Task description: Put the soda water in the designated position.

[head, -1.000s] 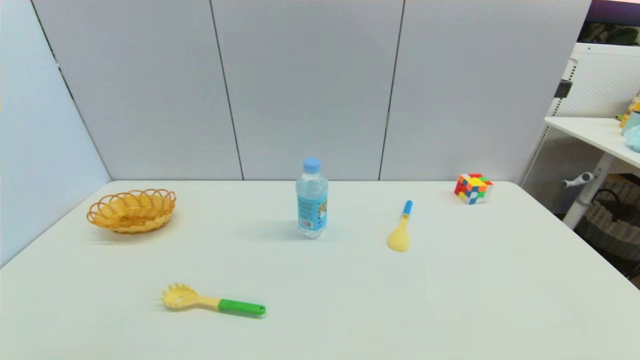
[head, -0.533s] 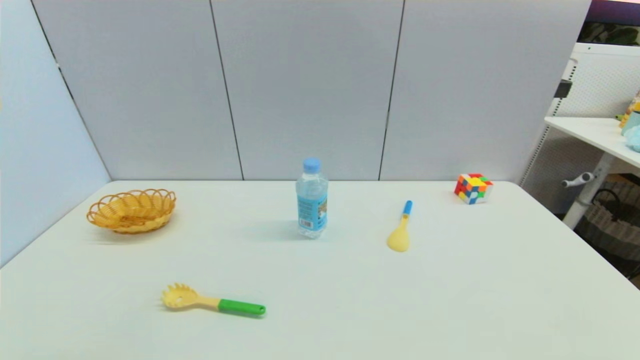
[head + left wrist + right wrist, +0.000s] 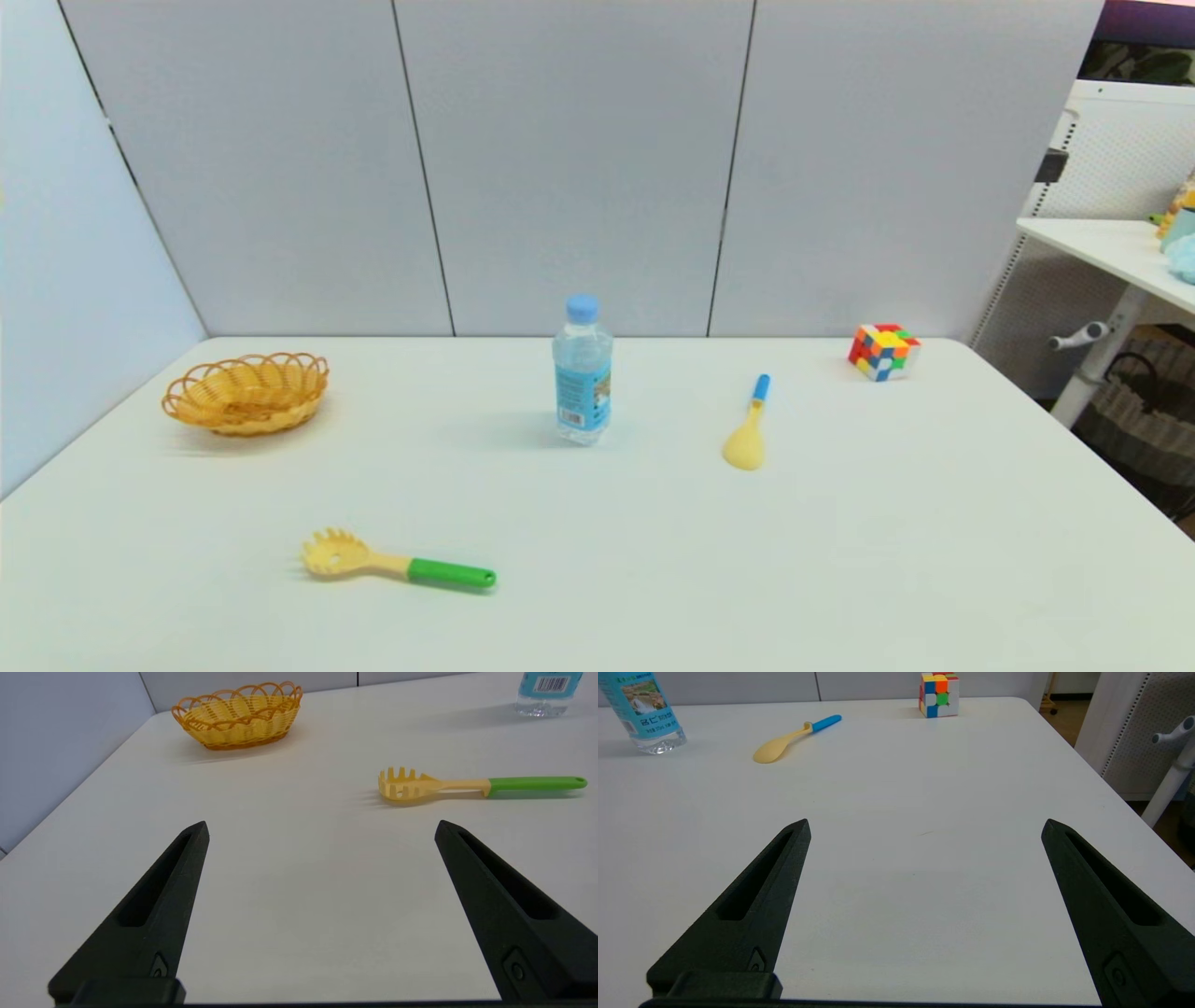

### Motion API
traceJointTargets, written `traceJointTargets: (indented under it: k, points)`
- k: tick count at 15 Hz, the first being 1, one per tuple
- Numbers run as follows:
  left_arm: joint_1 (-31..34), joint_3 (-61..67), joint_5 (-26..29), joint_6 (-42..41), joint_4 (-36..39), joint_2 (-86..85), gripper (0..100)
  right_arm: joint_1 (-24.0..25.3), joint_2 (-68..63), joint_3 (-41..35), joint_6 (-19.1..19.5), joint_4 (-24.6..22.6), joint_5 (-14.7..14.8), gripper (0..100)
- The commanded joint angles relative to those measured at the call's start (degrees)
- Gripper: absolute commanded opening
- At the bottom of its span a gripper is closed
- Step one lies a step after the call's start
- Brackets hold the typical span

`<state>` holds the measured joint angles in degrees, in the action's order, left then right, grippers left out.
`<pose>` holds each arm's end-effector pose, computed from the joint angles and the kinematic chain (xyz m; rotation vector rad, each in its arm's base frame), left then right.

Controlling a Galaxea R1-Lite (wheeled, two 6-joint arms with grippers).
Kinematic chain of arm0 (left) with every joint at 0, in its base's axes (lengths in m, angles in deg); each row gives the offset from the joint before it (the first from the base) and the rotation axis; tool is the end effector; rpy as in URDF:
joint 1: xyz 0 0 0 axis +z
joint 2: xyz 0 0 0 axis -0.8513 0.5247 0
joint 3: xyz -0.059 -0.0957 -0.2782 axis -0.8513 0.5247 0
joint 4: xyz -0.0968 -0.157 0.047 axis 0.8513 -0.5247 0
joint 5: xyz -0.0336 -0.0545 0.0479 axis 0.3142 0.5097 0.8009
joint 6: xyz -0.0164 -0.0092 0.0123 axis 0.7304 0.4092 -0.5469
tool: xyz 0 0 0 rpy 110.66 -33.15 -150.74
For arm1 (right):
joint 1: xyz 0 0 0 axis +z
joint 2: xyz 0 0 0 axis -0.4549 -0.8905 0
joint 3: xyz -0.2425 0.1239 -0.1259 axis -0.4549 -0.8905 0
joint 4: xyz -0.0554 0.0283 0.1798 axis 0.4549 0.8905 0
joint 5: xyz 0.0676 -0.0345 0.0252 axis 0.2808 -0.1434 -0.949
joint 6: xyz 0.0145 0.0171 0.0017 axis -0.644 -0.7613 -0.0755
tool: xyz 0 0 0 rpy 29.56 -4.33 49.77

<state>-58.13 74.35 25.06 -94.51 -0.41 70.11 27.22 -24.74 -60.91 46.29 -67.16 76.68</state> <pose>-0.0201 -0.0005 0.0770 0.1436 0.0277 -0.0164 -0.0230 -0.0003 0.0751 0.0201 0.0019 -0.0065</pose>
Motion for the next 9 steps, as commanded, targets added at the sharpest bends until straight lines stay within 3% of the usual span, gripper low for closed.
traceJointTargets:
  k: [1, 6, 9]
  points:
    - [-0.22, 0.00, 0.02, -0.02, 0.06, 5.98, 100, 0.02, -0.07, -0.09, 0.00, -0.01, 0.00, 100]
    - [-2.94, -0.09, 0.02, 0.51, -0.02, 14.59, 100, 0.02, -0.07, -0.09, 0.00, -0.01, 0.00, 100]
    - [-3.56, -10.11, 0.02, 0.15, 0.24, 24.96, 100, 0.02, -0.07, -0.09, 0.00, -0.01, 0.00, 100]
